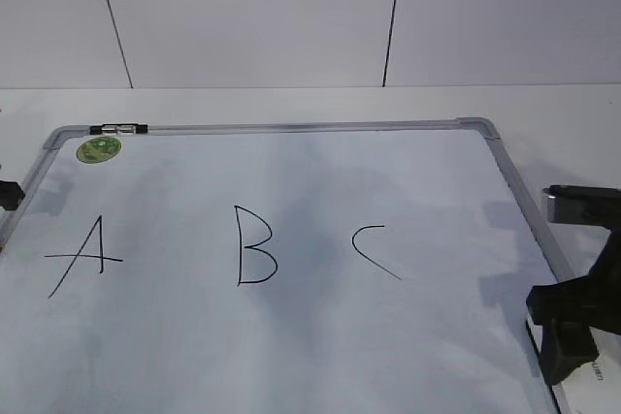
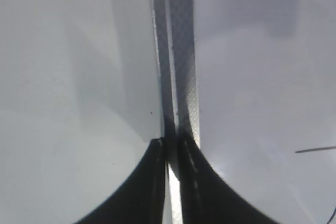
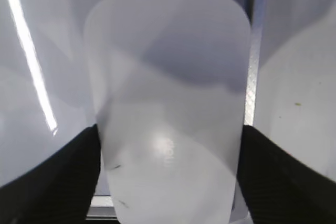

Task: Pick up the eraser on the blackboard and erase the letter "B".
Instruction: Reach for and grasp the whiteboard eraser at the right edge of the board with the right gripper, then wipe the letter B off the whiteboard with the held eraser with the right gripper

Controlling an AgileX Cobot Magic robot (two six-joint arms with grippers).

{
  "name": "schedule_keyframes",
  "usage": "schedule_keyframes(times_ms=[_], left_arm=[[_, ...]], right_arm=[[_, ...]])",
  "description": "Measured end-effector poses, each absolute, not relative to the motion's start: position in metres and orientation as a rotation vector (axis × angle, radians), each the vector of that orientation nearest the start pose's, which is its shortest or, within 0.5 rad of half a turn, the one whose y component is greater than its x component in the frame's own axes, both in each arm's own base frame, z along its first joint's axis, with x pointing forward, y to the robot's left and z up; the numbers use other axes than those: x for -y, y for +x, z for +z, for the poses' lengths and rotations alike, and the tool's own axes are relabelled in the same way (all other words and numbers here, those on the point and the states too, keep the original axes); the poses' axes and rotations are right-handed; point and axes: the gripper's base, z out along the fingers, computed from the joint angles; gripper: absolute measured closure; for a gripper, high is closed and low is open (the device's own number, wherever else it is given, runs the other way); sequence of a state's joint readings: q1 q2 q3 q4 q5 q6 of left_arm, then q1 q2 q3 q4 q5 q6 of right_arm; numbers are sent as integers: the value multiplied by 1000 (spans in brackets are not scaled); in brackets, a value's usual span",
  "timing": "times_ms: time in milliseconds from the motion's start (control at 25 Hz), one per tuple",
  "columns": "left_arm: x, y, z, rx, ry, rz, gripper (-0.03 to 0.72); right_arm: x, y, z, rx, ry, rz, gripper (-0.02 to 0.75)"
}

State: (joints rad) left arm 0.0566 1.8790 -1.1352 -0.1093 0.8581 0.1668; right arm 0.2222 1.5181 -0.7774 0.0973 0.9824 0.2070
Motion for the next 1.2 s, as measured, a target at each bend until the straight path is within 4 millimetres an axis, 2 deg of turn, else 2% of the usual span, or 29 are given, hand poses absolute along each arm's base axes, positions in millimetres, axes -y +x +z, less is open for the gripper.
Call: schedule_keyframes(times_ms=[720, 920, 1200], left_arm=[[-12, 340, 154, -3067, 59, -123, 654], [-12, 340, 154, -3067, 59, -123, 654], [-11, 340, 154, -3065, 56, -125, 654]], right_arm=[[-58, 228, 174, -3218, 63, 89, 146], [-58, 228, 174, -3217, 47, 82, 192], [-58, 228, 174, -3217, 35, 80, 216]])
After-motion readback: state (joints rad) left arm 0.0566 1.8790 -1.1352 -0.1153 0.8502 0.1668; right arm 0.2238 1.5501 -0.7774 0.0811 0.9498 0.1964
